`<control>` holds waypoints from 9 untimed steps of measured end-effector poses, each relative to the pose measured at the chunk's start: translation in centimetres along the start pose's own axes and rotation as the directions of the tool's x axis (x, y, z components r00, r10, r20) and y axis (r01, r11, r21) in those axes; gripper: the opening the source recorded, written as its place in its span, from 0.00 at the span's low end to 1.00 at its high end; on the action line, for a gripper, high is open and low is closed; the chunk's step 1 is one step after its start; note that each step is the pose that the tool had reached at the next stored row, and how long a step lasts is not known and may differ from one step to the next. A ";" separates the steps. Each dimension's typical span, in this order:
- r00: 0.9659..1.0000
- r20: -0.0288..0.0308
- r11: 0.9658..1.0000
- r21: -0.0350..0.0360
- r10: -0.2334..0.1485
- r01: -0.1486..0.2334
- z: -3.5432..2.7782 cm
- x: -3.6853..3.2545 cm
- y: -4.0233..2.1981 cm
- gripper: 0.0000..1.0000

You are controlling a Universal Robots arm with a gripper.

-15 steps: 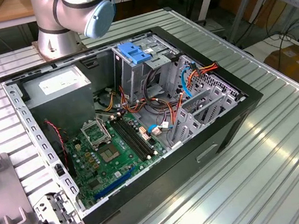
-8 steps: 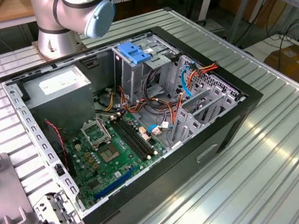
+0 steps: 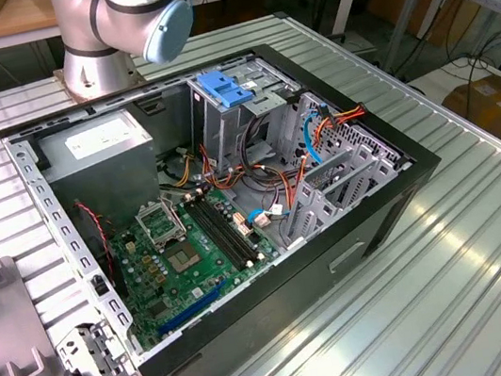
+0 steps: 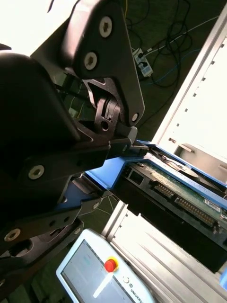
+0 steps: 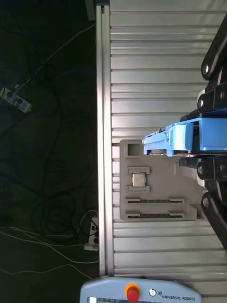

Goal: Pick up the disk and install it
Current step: 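Pick up the disk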

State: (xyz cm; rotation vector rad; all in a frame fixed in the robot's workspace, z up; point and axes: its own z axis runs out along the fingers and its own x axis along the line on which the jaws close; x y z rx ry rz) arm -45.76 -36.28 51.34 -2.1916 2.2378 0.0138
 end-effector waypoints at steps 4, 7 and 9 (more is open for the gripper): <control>1.000 0.000 1.000 0.000 0.000 0.000 0.03 0.24 -0.96 0.37; 1.000 0.000 1.000 0.000 0.000 0.000 0.04 0.34 -1.84 0.37; 1.000 0.000 1.000 0.000 0.000 0.000 0.05 0.38 -2.35 0.37</control>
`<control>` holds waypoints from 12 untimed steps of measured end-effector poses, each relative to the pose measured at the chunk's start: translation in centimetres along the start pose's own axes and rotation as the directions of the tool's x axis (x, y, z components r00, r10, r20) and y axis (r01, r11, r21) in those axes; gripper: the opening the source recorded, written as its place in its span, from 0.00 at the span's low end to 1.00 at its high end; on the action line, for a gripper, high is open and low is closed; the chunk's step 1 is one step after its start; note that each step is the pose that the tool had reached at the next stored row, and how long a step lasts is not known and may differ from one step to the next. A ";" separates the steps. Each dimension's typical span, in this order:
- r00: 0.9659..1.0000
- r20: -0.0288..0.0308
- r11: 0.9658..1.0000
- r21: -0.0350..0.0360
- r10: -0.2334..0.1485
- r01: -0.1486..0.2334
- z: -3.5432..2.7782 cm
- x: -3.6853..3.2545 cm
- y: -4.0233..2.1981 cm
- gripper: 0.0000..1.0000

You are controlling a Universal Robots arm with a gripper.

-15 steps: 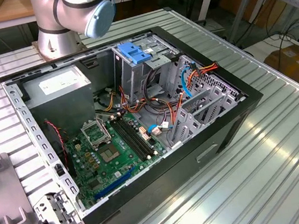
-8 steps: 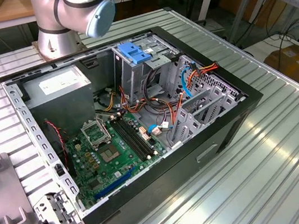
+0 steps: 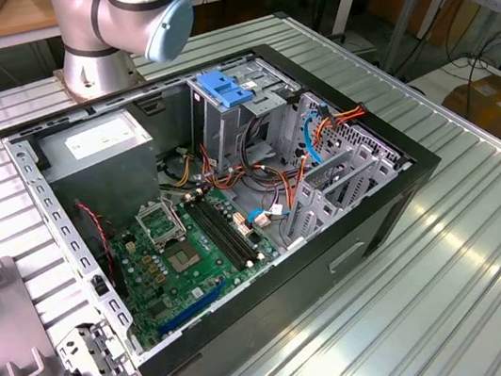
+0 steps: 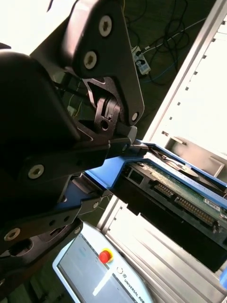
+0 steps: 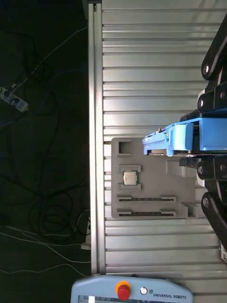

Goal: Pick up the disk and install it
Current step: 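Pick up the disk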

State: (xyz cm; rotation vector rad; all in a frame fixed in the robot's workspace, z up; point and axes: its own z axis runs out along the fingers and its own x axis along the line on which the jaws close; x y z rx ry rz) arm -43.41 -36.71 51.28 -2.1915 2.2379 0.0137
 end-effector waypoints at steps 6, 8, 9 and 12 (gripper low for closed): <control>1.000 0.000 1.000 0.000 0.000 0.000 0.02 0.07 -1.51 0.37; 1.000 0.000 1.000 0.000 0.000 0.000 0.03 0.07 -2.08 0.37; 1.000 0.000 1.000 0.000 0.000 0.000 0.03 0.07 -2.29 0.37; 1.000 0.000 1.000 0.000 0.000 0.000 0.04 0.08 -3.06 0.37</control>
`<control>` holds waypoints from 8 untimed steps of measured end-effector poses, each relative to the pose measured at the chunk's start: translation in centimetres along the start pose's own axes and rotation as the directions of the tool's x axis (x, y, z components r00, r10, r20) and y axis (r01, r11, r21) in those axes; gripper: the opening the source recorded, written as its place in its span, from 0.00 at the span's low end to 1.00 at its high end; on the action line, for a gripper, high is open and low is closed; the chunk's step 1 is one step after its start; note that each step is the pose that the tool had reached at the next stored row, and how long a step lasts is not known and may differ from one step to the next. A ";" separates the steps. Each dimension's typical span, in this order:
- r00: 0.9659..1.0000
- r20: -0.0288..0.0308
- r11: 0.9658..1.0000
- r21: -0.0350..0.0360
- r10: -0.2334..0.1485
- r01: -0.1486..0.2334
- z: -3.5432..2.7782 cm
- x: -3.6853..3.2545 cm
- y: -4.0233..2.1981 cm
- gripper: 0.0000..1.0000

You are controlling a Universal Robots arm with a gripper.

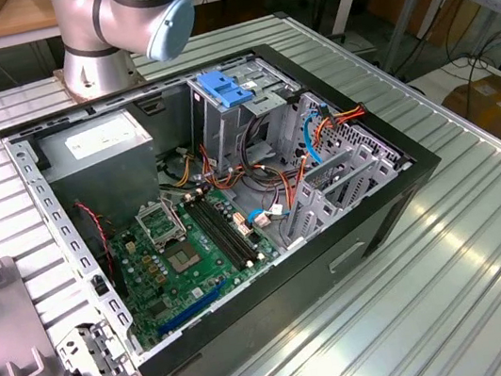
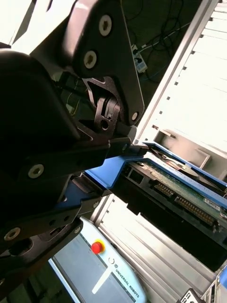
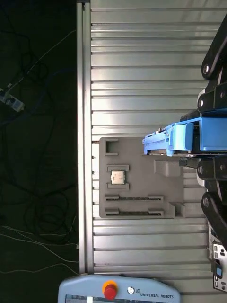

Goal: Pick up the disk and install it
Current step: 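Pick up the disk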

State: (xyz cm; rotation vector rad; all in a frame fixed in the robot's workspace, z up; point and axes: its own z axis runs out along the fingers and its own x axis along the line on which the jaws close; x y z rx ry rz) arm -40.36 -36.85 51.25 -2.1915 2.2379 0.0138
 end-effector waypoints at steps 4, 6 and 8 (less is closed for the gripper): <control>1.000 0.000 1.000 0.000 0.000 0.000 0.00 0.00 -0.19 0.37; 1.000 0.000 1.000 0.000 0.000 0.000 0.00 -0.01 -0.28 0.37; 1.000 0.000 1.000 0.000 0.000 0.000 0.00 -0.01 -0.28 0.37</control>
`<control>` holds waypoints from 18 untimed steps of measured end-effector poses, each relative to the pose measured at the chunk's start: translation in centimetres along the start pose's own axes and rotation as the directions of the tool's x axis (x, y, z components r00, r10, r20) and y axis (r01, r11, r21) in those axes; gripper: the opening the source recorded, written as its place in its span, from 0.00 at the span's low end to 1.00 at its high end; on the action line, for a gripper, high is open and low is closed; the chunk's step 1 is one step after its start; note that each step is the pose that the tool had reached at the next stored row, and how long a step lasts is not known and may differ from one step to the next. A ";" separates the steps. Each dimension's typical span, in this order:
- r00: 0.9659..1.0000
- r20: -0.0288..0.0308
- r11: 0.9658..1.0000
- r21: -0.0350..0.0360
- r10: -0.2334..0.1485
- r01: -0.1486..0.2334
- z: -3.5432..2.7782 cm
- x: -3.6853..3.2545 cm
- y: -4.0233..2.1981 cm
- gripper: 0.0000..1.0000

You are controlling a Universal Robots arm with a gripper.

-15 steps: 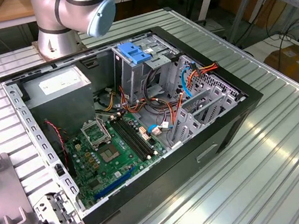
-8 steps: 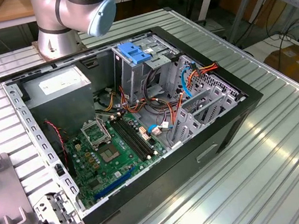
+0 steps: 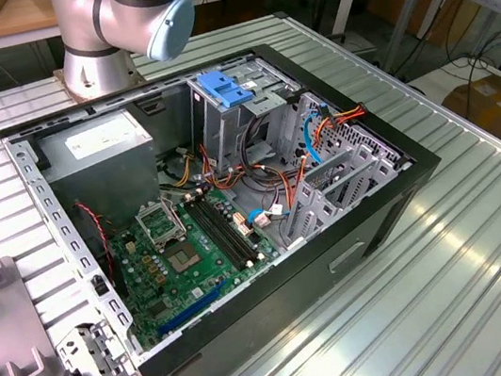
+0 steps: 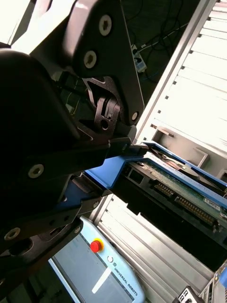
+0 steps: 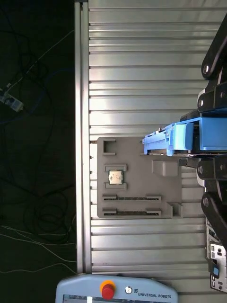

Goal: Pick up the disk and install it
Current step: 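Pick up the disk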

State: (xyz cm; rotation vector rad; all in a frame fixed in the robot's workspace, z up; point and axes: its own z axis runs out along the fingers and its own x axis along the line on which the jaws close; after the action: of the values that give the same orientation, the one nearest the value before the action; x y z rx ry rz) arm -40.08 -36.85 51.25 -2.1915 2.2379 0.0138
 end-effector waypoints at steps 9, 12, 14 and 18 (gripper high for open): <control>1.000 0.000 1.000 0.000 0.000 0.000 0.00 -0.01 -0.37 0.37; 1.000 0.000 1.000 0.000 0.000 0.000 0.00 -0.01 -0.68 0.37; 1.000 0.000 1.000 0.000 0.000 0.000 0.00 -0.02 -0.85 0.37; 1.000 0.000 1.000 0.000 0.000 0.000 0.00 -0.02 -1.18 0.37</control>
State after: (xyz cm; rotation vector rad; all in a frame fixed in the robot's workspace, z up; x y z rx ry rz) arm -38.90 -36.85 51.25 -2.1915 2.2379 0.0138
